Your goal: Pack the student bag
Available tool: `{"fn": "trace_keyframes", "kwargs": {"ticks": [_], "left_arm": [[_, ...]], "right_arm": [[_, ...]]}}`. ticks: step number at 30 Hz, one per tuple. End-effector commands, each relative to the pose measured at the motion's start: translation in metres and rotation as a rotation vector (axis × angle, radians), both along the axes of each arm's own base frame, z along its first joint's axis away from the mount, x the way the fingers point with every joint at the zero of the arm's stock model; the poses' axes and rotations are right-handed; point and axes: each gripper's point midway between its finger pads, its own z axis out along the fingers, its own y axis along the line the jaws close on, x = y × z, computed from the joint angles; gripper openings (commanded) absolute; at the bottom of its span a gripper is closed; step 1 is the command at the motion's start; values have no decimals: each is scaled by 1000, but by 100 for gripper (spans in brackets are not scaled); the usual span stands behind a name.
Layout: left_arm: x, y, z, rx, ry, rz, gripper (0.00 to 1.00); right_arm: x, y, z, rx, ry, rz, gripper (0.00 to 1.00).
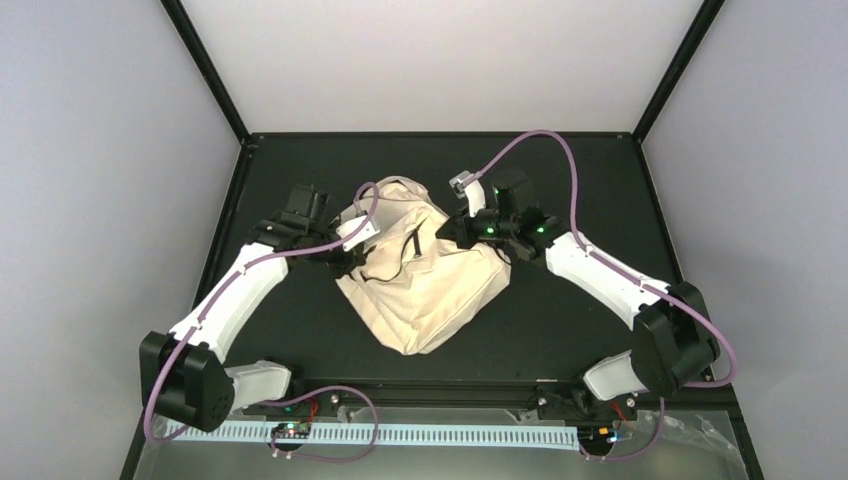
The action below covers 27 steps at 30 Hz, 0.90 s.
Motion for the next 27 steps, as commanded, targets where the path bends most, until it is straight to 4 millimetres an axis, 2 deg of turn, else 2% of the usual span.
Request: {"fn": "trace_keyframes", "kwargs": {"ticks": [1, 5, 8, 9, 10, 11, 12, 13, 14, 16, 19, 21, 22, 24, 27], "left_arm": [[-52, -17, 25, -180, 105, -179, 1], [-60, -18, 12, -206, 119, -182, 2], [-77, -23, 0, -214, 162, -238, 2], [-84, -22, -5, -184, 168, -267, 8], [-87, -20, -7, -145, 151, -290, 30], [-85, -16, -6, -100, 125, -297, 63], [-80, -11, 0, -59, 96, -291, 89], [-73, -8, 13, -29, 64, -280, 97], [-70, -6, 28, -10, 50, -278, 99], [-72, -10, 77, -29, -9, -334, 99], [-95, -23, 153, -125, -116, -503, 99], [-95, -33, 197, -197, -203, -544, 99], [-89, -38, 211, -227, -238, -542, 99], [-69, -46, 220, -238, -283, -534, 99], [-35, -58, 208, -195, -280, -534, 99]], "right_arm": [[10, -12, 33, 51, -97, -13, 1], [11, -6, 35, 36, -96, 35, 1], [7, 1, 43, 37, -108, 99, 1], [5, 2, 47, 36, -117, 124, 1], [2, 3, 50, 31, -132, 149, 1], [0, 4, 52, 23, -137, 165, 1], [-2, 4, 54, 14, -143, 178, 1], [-5, 5, 55, 5, -151, 195, 1], [-10, 6, 56, -2, -160, 219, 1], [-21, 8, 60, -11, -191, 278, 1], [-38, 10, 71, -23, -264, 367, 1], [-45, 11, 82, -26, -310, 413, 1], [-47, 12, 88, -25, -335, 431, 1], [-53, 14, 94, -39, -381, 473, 1], [-66, 19, 95, -103, -460, 557, 1]]}}
